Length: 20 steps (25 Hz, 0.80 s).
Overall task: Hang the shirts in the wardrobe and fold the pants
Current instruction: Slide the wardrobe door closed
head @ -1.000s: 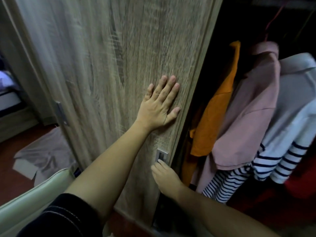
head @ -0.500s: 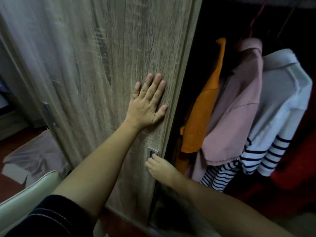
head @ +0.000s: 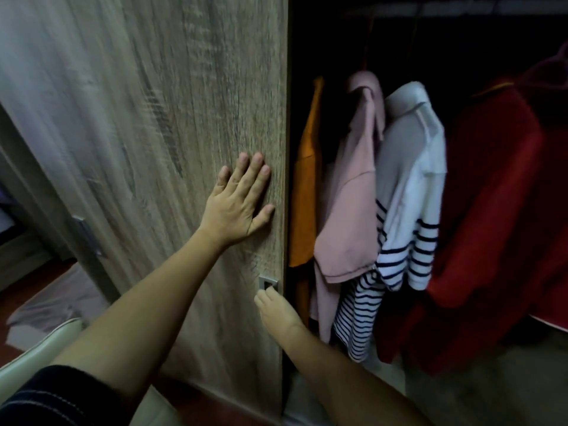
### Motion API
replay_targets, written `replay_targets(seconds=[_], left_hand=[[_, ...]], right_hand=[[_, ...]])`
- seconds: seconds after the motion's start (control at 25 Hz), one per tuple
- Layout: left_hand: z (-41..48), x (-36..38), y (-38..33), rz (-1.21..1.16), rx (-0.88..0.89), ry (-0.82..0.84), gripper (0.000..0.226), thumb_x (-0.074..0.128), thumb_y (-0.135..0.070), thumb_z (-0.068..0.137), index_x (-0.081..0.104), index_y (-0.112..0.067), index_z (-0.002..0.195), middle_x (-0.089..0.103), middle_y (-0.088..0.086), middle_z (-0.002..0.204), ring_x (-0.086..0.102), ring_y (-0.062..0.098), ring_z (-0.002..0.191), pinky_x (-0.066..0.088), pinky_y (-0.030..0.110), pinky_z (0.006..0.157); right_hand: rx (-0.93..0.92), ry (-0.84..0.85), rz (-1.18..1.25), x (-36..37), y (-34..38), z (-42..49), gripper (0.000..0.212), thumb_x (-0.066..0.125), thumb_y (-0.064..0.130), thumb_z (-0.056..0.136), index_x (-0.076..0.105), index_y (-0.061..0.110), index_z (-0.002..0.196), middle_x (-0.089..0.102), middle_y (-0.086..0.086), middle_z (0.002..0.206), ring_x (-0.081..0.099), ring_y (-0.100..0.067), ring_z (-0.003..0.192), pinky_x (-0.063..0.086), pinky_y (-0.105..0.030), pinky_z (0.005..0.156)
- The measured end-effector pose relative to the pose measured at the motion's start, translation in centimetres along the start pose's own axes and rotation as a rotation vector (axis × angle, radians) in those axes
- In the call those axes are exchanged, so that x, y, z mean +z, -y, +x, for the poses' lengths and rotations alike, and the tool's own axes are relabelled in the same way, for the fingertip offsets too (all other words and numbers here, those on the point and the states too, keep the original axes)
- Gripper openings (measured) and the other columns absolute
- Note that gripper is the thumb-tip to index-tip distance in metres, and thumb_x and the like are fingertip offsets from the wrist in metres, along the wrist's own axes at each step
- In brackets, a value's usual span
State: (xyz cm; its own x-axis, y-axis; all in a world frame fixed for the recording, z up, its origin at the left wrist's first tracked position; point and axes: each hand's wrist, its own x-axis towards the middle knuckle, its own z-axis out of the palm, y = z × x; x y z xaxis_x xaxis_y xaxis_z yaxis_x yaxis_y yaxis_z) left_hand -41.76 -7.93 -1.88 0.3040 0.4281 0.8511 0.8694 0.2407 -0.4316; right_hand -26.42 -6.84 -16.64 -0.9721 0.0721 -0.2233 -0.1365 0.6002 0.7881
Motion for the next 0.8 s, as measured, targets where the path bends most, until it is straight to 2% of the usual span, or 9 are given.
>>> replay_targets(seconds=[0.12,0.28,0.44,0.52,0.64,0.8], left_hand=[[1.4,0.5,-4.3,-0.019,0.015,-0.074,0.070,0.029,-0.045,0.095,-0.001,-0.014,0.150,-0.012,0.001,0.158,-0.008,0.017,0.145,-0.007,0.035,0.116],[3.9,0.7,-10.8,-0.058,0.026,-0.165,0.069,0.034,-0.043,0.093,0.009,-0.012,0.150,-0.002,0.003,0.159,0.001,0.019,0.146,-0.003,0.037,0.117],[6.9,0.0,-17.1,-0.097,0.028,-0.237,0.070,0.038,-0.044,0.092,0.015,-0.011,0.149,0.002,0.004,0.159,0.003,0.019,0.146,-0.003,0.037,0.116],[8.5,-0.4,-20.2,-0.108,0.033,-0.257,0.071,0.038,-0.045,0.091,0.015,-0.010,0.149,0.001,0.005,0.159,0.003,0.019,0.146,-0.003,0.038,0.116],[10.4,-0.9,-24.4,-0.127,0.046,-0.279,0.071,0.040,-0.045,0.092,0.018,-0.009,0.148,0.001,0.007,0.159,0.003,0.019,0.146,-0.003,0.038,0.116],[12.5,-1.7,-29.4,-0.178,0.039,-0.301,0.069,0.043,-0.045,0.092,0.021,-0.010,0.148,0.002,0.006,0.159,0.006,0.018,0.146,0.002,0.037,0.116]], right_hand=[[0.004,-0.019,0.003,1.5,0.3,-4.2,0.044,0.039,0.026,0.097,0.039,0.012,0.139,0.041,-0.008,0.133,0.036,-0.026,0.122,0.029,-0.038,0.107],[0.050,0.073,0.043,4.0,0.4,-10.5,0.040,0.043,0.030,0.094,0.051,0.016,0.131,0.045,-0.006,0.128,0.036,-0.026,0.120,0.029,-0.038,0.108],[0.133,0.153,0.265,6.6,0.4,-16.7,0.031,0.049,0.034,0.085,0.071,0.024,0.105,0.060,0.007,0.110,0.053,-0.015,0.107,0.037,-0.030,0.104],[0.256,0.126,0.313,6.8,0.1,-20.1,0.035,0.043,0.031,0.079,0.075,0.028,0.093,0.065,0.013,0.100,0.059,-0.008,0.098,0.041,-0.026,0.100],[0.254,0.133,0.241,8.9,0.4,-24.0,0.038,0.041,0.025,0.090,0.061,0.012,0.120,0.055,-0.003,0.122,0.049,-0.021,0.117,0.031,-0.035,0.110],[0.283,0.215,0.201,10.7,0.3,-28.7,0.042,0.044,0.032,0.091,0.057,0.010,0.124,0.053,-0.005,0.122,0.047,-0.023,0.114,0.031,-0.037,0.110]])
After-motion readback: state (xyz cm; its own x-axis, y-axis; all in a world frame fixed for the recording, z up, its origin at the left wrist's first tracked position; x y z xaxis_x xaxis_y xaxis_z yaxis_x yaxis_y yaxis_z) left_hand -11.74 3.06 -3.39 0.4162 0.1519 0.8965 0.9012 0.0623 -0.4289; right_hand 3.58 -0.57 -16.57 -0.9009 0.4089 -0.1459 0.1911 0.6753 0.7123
